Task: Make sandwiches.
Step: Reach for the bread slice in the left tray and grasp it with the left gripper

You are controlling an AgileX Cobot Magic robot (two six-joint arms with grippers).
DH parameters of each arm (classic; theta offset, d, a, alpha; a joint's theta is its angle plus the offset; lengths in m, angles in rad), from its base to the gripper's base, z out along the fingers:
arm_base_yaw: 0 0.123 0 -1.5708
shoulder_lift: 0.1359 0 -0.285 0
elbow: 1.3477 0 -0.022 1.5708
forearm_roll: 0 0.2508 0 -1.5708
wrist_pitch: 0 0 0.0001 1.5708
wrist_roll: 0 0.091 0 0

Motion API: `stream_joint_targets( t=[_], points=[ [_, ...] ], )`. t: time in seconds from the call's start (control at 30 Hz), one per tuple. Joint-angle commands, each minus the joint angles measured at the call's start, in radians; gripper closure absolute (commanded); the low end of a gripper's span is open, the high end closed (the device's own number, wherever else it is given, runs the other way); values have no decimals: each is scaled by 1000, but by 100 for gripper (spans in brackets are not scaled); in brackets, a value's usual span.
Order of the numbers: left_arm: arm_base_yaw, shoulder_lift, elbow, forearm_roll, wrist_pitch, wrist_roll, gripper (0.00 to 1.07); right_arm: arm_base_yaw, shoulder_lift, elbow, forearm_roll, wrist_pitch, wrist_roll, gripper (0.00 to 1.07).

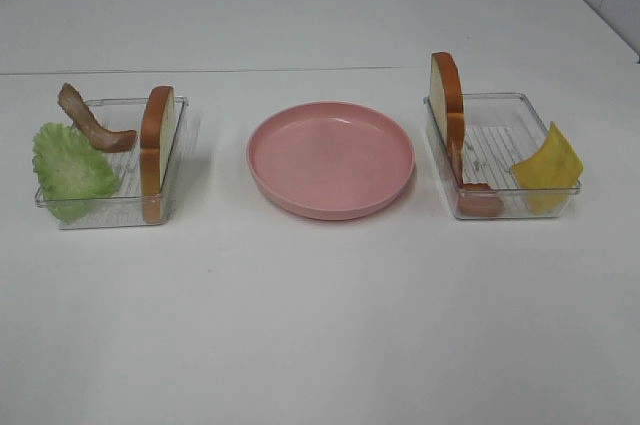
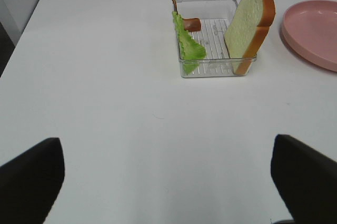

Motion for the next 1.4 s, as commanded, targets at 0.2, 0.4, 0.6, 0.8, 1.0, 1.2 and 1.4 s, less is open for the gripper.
stream_joint_targets(
  t=[0.2, 0.4, 0.6, 0.8, 1.0, 1.2, 1.4],
  points=[
    [1, 4, 5, 2, -3, 1, 7, -2, -24, -2, 3, 3, 7, 9],
    [1, 4, 5, 2, -3, 1, 7, -2, -24, -2, 3, 3, 7, 9],
    [1, 57, -21, 32, 32, 14, 7, -2, -24, -2, 3, 3, 7, 9],
    [1, 329, -217, 107, 156, -69, 8, -2, -24, -2, 3, 3, 7, 9],
    [1, 670, -463, 101, 234, -97, 8, -2, -24, -2, 3, 3, 7, 9],
    [1, 1068, -751, 75, 235, -97, 8, -2, -24, -2, 3, 3, 7, 9],
    [-70, 1320, -873, 86, 235, -117, 8, -2, -24, -2, 3, 3, 7, 9]
  ],
)
